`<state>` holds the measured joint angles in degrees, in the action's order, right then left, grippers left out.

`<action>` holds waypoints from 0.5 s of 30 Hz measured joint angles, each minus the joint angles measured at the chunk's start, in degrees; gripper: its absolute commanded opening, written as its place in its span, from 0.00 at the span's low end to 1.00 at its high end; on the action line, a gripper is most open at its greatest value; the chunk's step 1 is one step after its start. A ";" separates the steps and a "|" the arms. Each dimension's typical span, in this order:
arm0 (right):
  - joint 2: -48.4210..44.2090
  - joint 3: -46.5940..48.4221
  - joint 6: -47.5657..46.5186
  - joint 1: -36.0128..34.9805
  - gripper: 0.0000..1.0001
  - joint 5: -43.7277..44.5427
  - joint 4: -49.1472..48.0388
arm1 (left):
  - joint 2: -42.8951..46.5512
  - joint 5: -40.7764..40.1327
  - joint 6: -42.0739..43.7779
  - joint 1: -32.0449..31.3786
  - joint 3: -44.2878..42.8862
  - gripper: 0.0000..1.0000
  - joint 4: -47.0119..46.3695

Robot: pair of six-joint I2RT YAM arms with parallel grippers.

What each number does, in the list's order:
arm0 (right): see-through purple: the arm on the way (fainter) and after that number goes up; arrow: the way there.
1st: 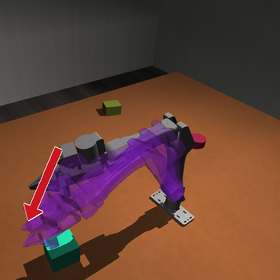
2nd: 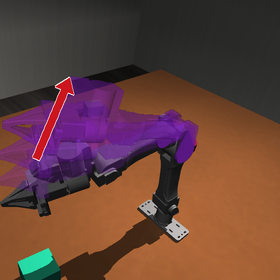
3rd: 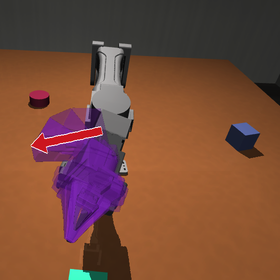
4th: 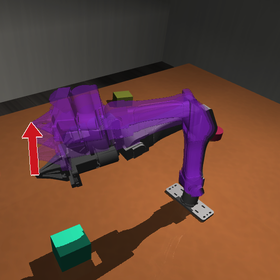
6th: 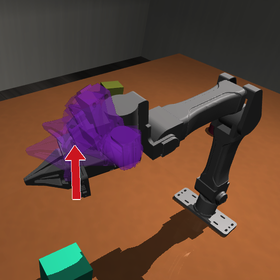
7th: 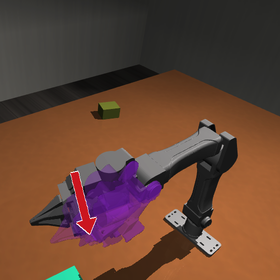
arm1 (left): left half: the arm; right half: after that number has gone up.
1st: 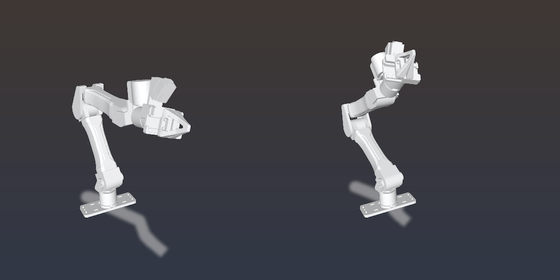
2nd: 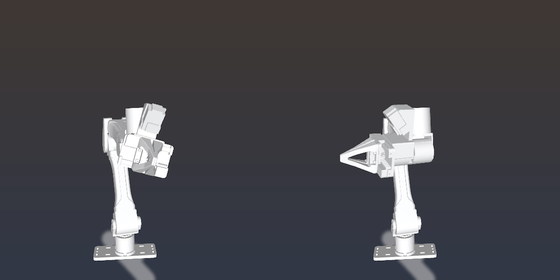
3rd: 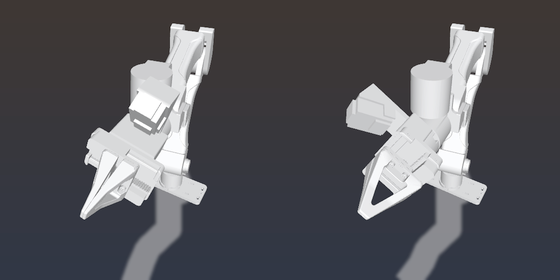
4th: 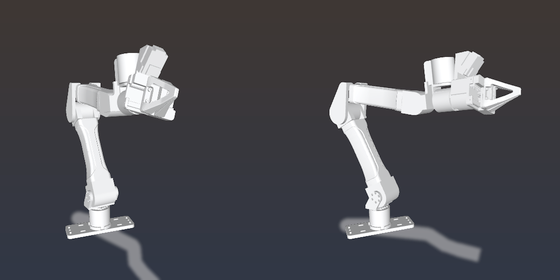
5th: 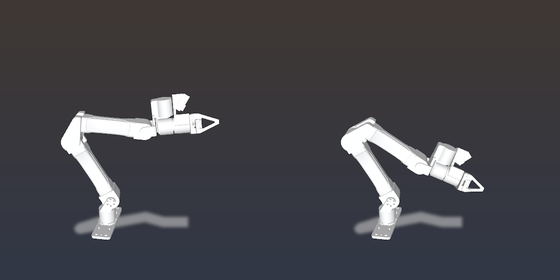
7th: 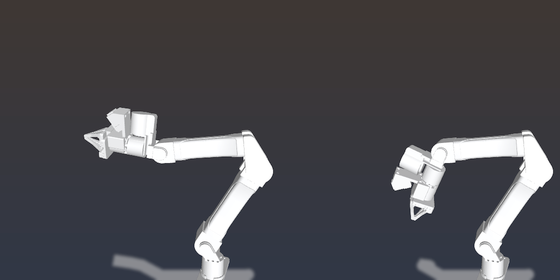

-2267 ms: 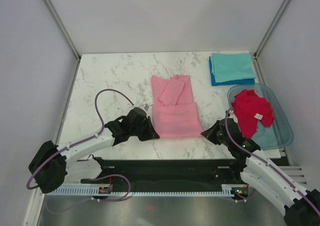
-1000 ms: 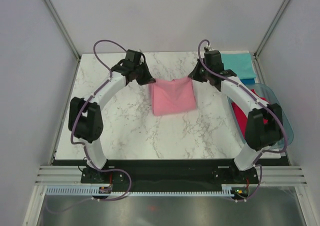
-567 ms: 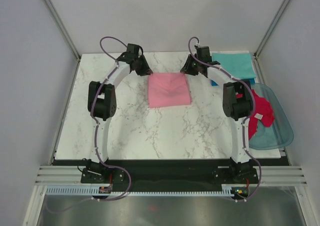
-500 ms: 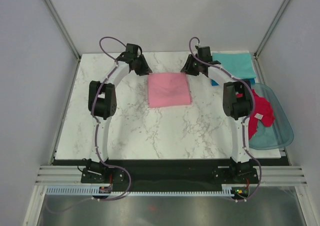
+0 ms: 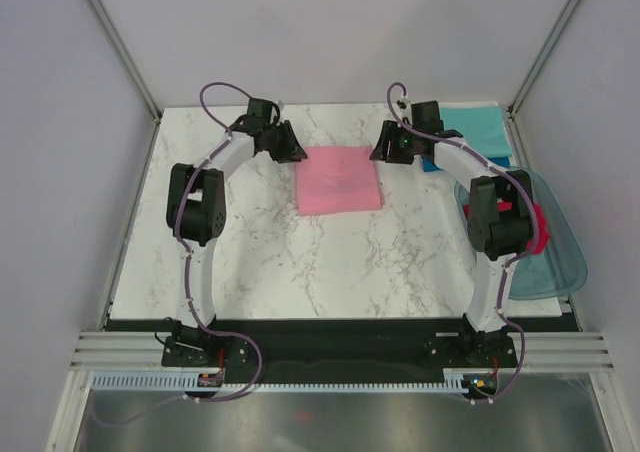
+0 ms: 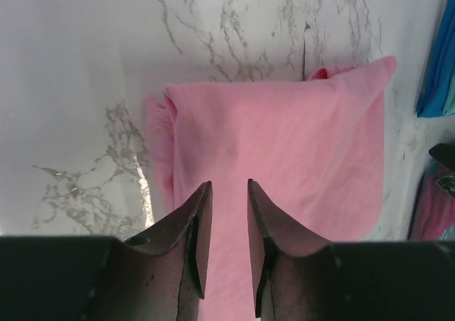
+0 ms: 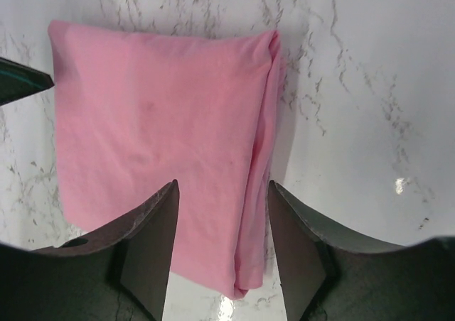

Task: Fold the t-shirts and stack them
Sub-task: Fold the tshirt

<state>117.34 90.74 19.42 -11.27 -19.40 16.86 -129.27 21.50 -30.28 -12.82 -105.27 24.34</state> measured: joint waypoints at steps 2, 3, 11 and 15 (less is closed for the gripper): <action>-0.48 -1.33 -0.85 -0.11 0.61 -1.73 0.00 | 0.11 1.16 0.33 -0.63 1.31 0.32 -1.55; -0.48 -1.95 -1.07 -0.15 0.60 -2.27 -0.13 | 0.09 1.38 0.42 -0.94 1.64 0.32 -1.90; -0.42 -12.07 -1.18 -0.20 0.50 -4.57 -2.51 | -3.02 1.42 0.79 -0.85 -0.17 0.33 -4.55; -0.26 -13.49 -1.33 -0.20 0.24 -4.98 -3.41 | -6.05 1.27 0.81 -0.35 -1.68 0.37 -4.48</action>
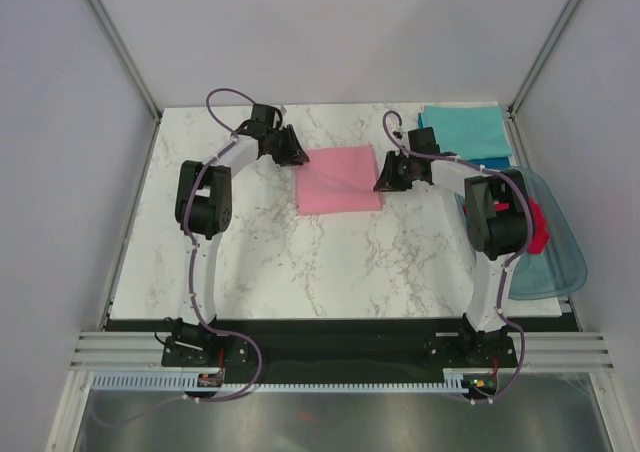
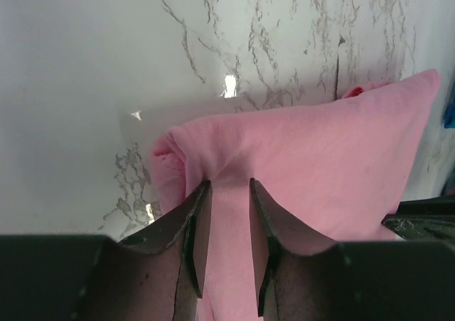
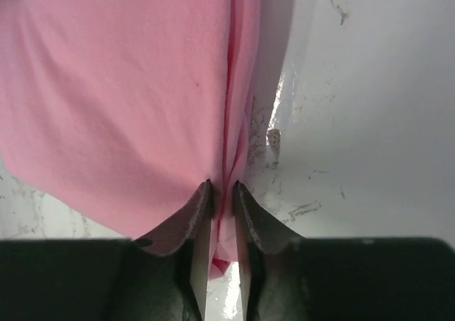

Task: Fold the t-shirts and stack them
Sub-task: Fold the tshirt

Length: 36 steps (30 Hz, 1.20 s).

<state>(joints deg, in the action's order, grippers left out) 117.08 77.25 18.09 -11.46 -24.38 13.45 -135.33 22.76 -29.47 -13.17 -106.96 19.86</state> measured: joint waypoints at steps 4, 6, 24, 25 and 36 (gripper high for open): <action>0.02 -0.50 0.59 -0.04 0.17 -0.44 -1.97 | -1.88 0.31 0.00 0.37 -3.37 0.38 1.25; 0.02 -1.25 0.81 -0.04 0.17 -0.66 -2.86 | -2.78 0.33 0.00 0.68 -6.14 0.37 1.81; -4.52 -6.43 3.58 -0.04 0.47 -1.64 -3.63 | 19.04 2.21 0.00 -2.16 18.69 0.36 3.39; -4.52 -7.02 3.54 -0.04 0.47 -1.77 -3.69 | 19.74 2.45 0.00 -2.91 20.35 0.36 2.78; -6.84 -14.91 4.79 -0.04 0.29 -5.44 -8.87 | 21.16 -0.37 -0.13 -3.65 32.28 0.33 0.61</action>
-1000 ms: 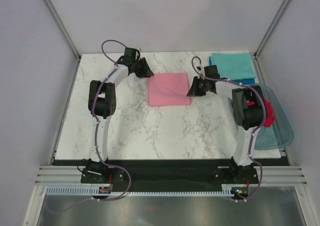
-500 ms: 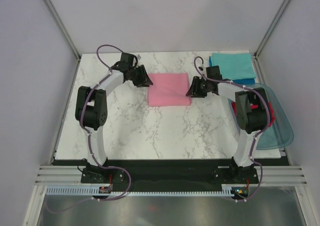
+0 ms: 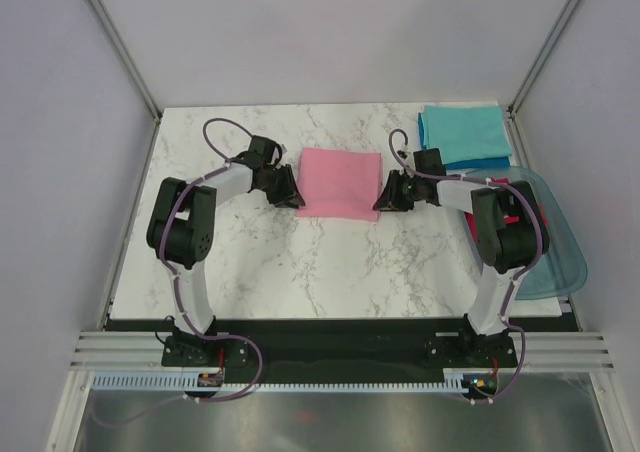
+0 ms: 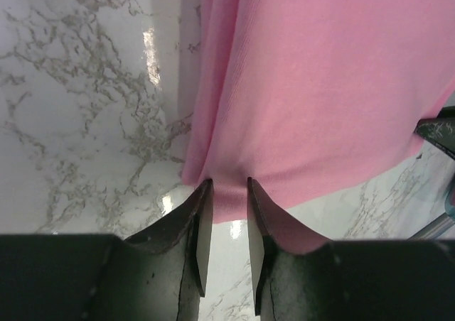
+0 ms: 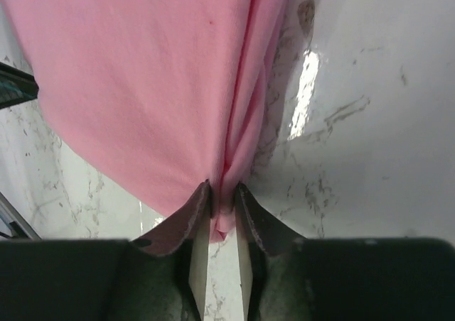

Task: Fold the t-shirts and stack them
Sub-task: Fold the tshirt, then neatly place the folded tshirt to the corner

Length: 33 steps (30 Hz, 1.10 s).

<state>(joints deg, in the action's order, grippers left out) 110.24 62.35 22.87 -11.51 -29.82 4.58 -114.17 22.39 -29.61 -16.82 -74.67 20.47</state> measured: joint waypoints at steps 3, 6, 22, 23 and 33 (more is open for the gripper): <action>-1.86 -2.03 0.72 -0.28 0.45 -0.28 0.17 | 1.42 -1.57 0.04 -0.04 -0.04 0.34 1.25; -4.20 -2.62 0.90 -0.39 0.55 0.07 1.68 | 2.91 -3.19 0.13 -0.02 -2.10 0.36 4.76; 9.68 22.95 -2.91 2.03 0.72 6.10 6.49 | 19.43 1.38 4.92 0.13 -2.29 0.37 13.00; 11.08 24.30 -3.34 2.03 0.73 6.36 6.67 | 19.45 1.77 5.33 0.13 -1.27 0.37 13.29; 19.65 33.73 -7.37 1.66 0.71 4.44 7.67 | 19.54 3.63 7.08 0.13 2.47 0.37 14.67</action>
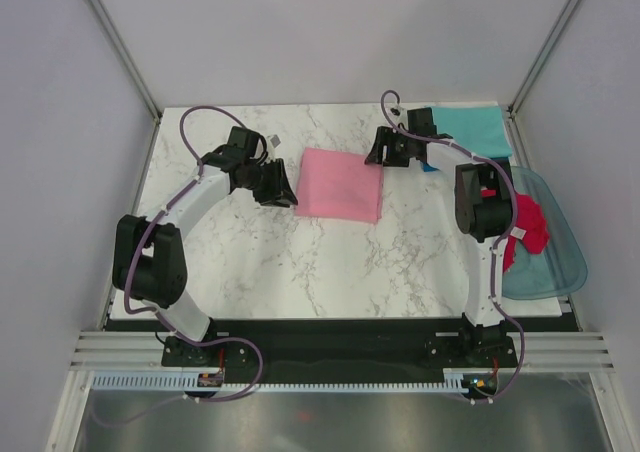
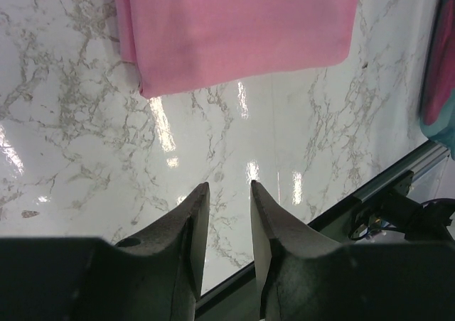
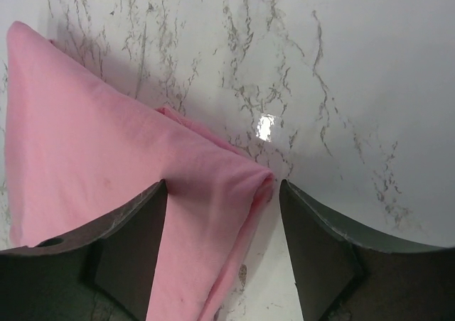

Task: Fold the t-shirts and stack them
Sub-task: Neatly place the folded tshirt to the corner

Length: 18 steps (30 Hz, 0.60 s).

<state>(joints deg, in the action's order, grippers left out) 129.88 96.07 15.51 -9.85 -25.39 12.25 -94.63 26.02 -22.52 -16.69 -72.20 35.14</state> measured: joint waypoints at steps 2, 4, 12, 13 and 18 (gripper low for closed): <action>0.07 0.02 -0.72 -0.31 0.68 0.00 0.24 | 0.00 0.13 0.07 0.00 0.00 0.37 -0.02; 0.22 0.09 -1.36 -0.57 0.66 -0.13 0.28 | 0.04 0.26 0.09 0.00 0.00 0.37 -0.02; 1.29 1.05 -3.23 -0.76 0.60 -2.21 0.24 | 0.55 1.38 0.11 0.00 0.00 0.37 -0.07; 1.46 1.18 -3.37 -0.81 0.58 -2.47 0.20 | 0.68 1.42 0.09 0.00 0.00 0.37 -0.07; 2.36 1.62 -3.80 -0.92 0.47 -5.22 -0.02 | 1.57 1.53 0.09 0.00 0.07 0.36 -0.11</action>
<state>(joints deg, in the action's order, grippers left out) 132.25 97.69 11.70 -10.76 -30.61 12.23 -93.06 27.55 -22.44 -16.69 -72.14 35.03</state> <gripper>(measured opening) 0.505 0.368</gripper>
